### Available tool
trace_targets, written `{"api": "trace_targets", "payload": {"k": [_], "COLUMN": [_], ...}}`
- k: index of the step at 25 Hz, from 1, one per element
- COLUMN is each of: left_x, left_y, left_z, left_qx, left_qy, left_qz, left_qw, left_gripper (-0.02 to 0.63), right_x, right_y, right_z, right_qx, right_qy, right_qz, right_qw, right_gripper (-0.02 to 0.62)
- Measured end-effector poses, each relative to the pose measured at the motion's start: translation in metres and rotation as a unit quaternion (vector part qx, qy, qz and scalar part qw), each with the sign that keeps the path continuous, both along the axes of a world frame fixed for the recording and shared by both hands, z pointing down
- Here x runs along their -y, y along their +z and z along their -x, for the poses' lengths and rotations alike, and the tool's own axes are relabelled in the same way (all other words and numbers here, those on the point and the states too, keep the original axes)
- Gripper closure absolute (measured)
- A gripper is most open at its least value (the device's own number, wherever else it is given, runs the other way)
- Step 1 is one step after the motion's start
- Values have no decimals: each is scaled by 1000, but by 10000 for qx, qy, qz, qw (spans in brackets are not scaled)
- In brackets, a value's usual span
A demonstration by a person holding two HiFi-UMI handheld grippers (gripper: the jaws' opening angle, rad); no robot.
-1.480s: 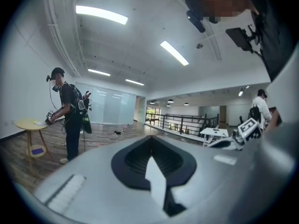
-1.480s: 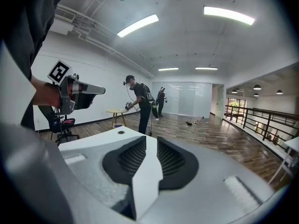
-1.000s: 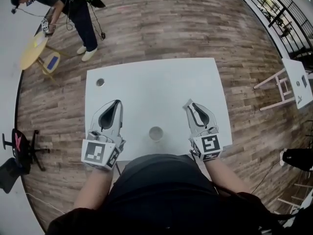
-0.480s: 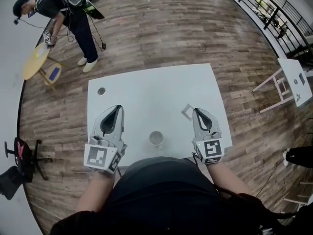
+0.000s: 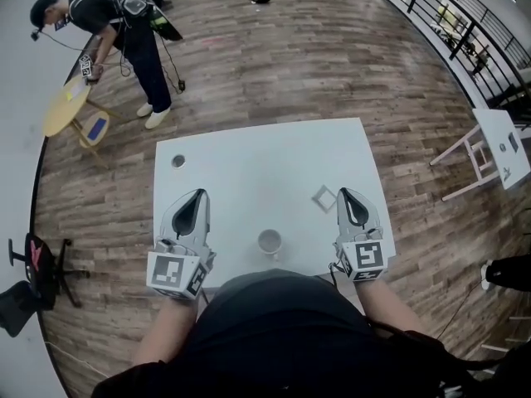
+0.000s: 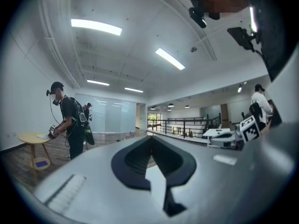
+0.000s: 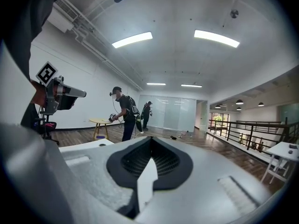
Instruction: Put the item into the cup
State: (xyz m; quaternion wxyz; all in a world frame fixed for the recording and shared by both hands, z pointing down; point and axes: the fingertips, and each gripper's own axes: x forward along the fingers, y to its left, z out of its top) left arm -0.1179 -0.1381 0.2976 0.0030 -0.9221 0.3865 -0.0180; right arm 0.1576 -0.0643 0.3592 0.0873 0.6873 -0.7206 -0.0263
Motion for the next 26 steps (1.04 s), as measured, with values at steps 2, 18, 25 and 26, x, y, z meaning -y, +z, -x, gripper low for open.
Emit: {"api": "trace_targets", "payload": {"k": [2, 18, 25, 26], "left_x": [2, 16, 27, 29], "left_y": [5, 23, 23, 22], "left_z": [4, 28, 64, 81], "left_qx": [-6, 8, 36, 50], "left_qy": [-49, -316, -698, -880], "left_qz": [57, 266, 267, 263], "left_qw": [10000, 9991, 9972, 9958], "left_gripper": [607, 607, 607, 607], "right_x": [3, 13, 39, 50], "right_y": [0, 9, 15, 19], "right_z": [5, 8, 29, 41], "right_qx": [-90, 87, 151, 173], "right_qy": [-58, -72, -333, -477], "right_qz": [-25, -80, -134, -142], "right_qw": [9999, 9999, 9992, 9986], "right_gripper": [594, 595, 595, 595]}}
